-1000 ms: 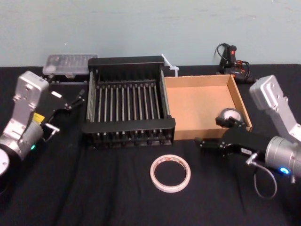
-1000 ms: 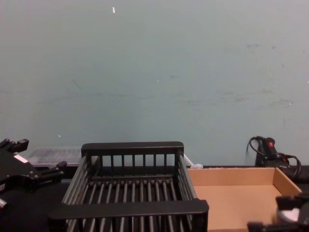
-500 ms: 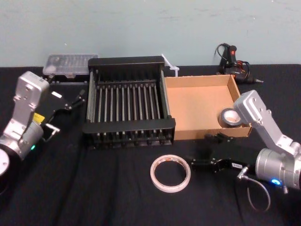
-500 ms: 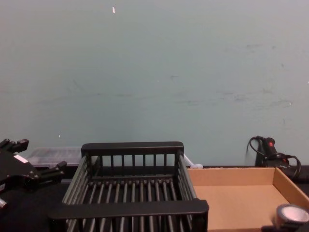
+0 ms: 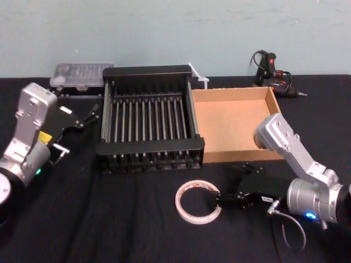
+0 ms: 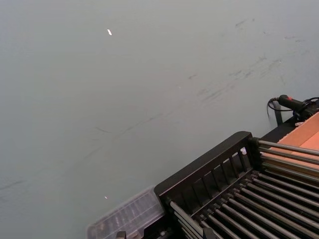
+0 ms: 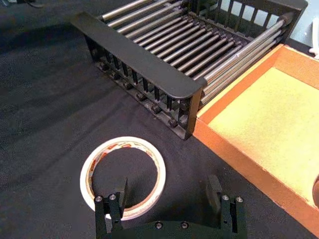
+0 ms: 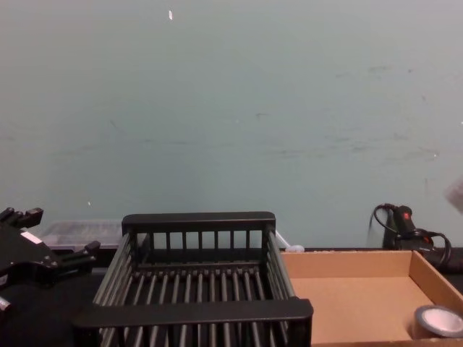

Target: Pick up the white tape and place it into the black box , Pick up the silver tape and place it into the brown box.

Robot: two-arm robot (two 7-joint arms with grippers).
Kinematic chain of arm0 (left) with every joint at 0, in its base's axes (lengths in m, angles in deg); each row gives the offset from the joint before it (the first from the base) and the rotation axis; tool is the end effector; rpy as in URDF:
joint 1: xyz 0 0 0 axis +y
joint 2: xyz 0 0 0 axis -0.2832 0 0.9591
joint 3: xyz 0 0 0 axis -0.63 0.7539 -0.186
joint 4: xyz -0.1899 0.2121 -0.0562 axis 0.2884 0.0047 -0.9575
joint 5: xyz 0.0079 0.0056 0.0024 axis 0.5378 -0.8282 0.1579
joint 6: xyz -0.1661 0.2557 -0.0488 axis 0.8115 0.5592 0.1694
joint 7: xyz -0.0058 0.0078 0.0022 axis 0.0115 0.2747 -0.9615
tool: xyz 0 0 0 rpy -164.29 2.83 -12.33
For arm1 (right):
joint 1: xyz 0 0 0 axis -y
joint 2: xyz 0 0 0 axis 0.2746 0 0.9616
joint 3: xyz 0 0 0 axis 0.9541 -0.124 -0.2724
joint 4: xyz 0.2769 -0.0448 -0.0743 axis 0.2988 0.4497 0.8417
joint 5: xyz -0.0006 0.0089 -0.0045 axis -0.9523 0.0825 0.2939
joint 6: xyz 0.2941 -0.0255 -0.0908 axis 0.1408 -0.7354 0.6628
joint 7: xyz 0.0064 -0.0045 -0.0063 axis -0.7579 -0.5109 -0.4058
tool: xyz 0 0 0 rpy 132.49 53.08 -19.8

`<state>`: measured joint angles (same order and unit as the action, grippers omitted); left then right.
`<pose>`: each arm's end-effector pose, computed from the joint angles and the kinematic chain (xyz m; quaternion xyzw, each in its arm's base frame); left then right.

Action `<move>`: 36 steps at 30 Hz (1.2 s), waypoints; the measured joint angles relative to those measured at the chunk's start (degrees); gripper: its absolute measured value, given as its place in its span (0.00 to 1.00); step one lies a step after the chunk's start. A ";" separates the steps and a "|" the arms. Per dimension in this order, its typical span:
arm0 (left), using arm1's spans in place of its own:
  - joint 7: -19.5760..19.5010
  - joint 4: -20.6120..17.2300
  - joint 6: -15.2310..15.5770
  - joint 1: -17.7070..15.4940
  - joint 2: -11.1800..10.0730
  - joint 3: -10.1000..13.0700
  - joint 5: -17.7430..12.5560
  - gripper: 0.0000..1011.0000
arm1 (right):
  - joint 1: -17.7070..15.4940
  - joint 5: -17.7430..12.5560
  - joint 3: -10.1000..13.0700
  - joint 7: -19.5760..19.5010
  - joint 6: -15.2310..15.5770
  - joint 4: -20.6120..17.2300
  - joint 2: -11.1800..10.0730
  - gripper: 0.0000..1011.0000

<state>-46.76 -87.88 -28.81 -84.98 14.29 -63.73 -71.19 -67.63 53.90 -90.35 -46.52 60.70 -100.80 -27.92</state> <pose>0.3580 0.0827 -0.3022 0.1415 -0.1325 0.5799 0.7913 0.3212 -0.0249 -0.2647 -0.2594 0.0936 -0.3285 0.9033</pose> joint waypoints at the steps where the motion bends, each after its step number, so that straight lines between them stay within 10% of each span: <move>1: 0.00 0.00 0.00 0.00 0.00 0.00 0.00 0.99 | 0.08 0.16 -0.14 -0.14 0.06 0.08 0.08 0.99; 36: 0.00 0.00 0.00 0.00 0.00 0.00 0.00 0.99 | 1.70 3.46 -3.06 1.10 1.20 2.16 1.86 0.99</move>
<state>-46.76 -87.88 -28.81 -84.98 14.29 -63.73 -71.19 -65.94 57.35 -93.42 -45.41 61.90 -98.64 -26.06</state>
